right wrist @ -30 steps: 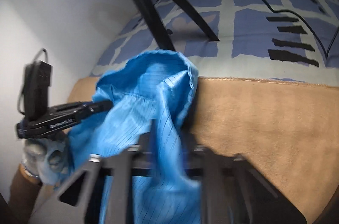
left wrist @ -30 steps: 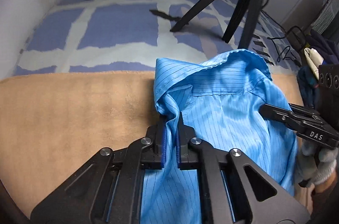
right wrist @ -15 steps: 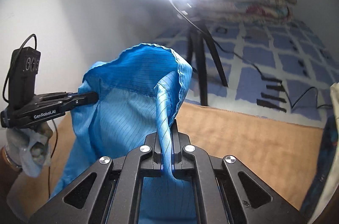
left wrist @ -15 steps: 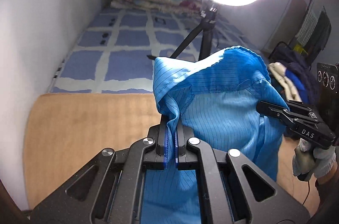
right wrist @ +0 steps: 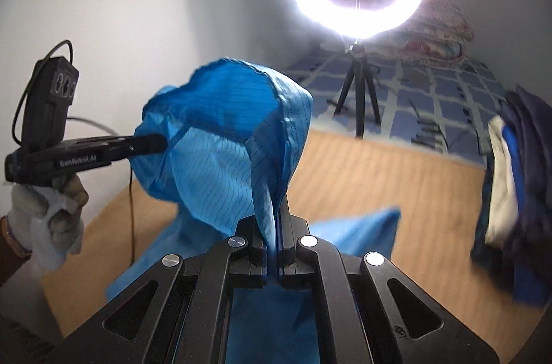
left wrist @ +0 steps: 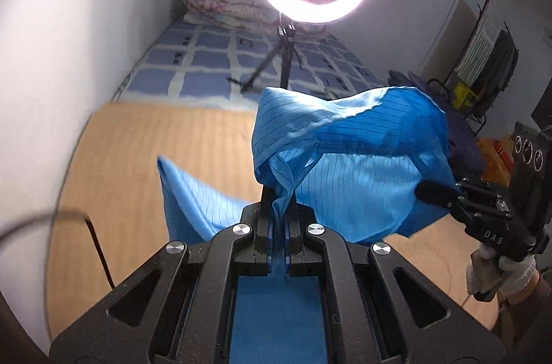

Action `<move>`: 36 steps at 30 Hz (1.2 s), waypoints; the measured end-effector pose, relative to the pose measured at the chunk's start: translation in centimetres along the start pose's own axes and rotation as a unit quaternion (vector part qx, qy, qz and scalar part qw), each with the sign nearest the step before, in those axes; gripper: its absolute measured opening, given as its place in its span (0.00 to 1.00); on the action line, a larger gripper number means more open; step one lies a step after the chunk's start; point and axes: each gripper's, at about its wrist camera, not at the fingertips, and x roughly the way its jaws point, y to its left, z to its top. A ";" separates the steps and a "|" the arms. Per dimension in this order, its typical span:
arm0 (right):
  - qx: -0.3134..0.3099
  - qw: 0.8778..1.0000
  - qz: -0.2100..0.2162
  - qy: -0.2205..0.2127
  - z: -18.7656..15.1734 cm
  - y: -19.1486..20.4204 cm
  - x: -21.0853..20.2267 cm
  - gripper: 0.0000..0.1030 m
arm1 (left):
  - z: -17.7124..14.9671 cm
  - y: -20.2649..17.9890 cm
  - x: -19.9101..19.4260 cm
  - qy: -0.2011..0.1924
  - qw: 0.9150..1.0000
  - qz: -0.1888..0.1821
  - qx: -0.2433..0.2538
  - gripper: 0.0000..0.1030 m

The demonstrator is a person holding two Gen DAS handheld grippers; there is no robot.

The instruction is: Fold large clothes

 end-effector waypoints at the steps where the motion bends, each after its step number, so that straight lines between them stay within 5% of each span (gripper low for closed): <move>1: 0.004 1.000 0.004 0.004 -1.2 0.5 -0.5 0.02 | -1.1 -0.3 -0.7 0.002 1.000 -0.004 0.000 0.01; 10: 0.011 0.999 0.001 0.049 -12.2 4.2 -1.4 0.02 | -12.8 -1.2 -2.3 0.037 0.999 -0.002 -0.032 0.01; 18: -0.019 0.997 -0.018 0.069 -17.1 6.1 -1.9 0.02 | -19.9 0.3 -3.1 0.071 0.997 0.001 -0.029 0.02; 22: -0.031 0.996 -0.006 0.080 -18.7 6.7 -4.0 0.05 | -21.9 0.3 -6.0 0.065 0.998 0.008 0.003 0.14; 27: -0.024 0.997 0.017 0.077 -20.7 6.8 -8.4 0.06 | -22.6 2.0 -11.0 0.031 0.999 -0.019 -0.026 0.34; 30: -0.001 0.998 0.020 0.065 -20.8 5.6 -10.5 0.28 | -22.3 3.9 -13.2 0.004 0.997 -0.034 -0.071 0.56; 32: 0.028 0.998 0.017 0.049 -20.4 4.5 -11.2 0.49 | -21.5 5.7 -13.1 0.005 0.993 -0.041 -0.109 0.56; 36: 0.119 0.992 0.037 0.032 -19.0 1.1 -9.9 0.52 | -19.3 8.5 -11.1 0.018 0.979 -0.074 -0.188 0.57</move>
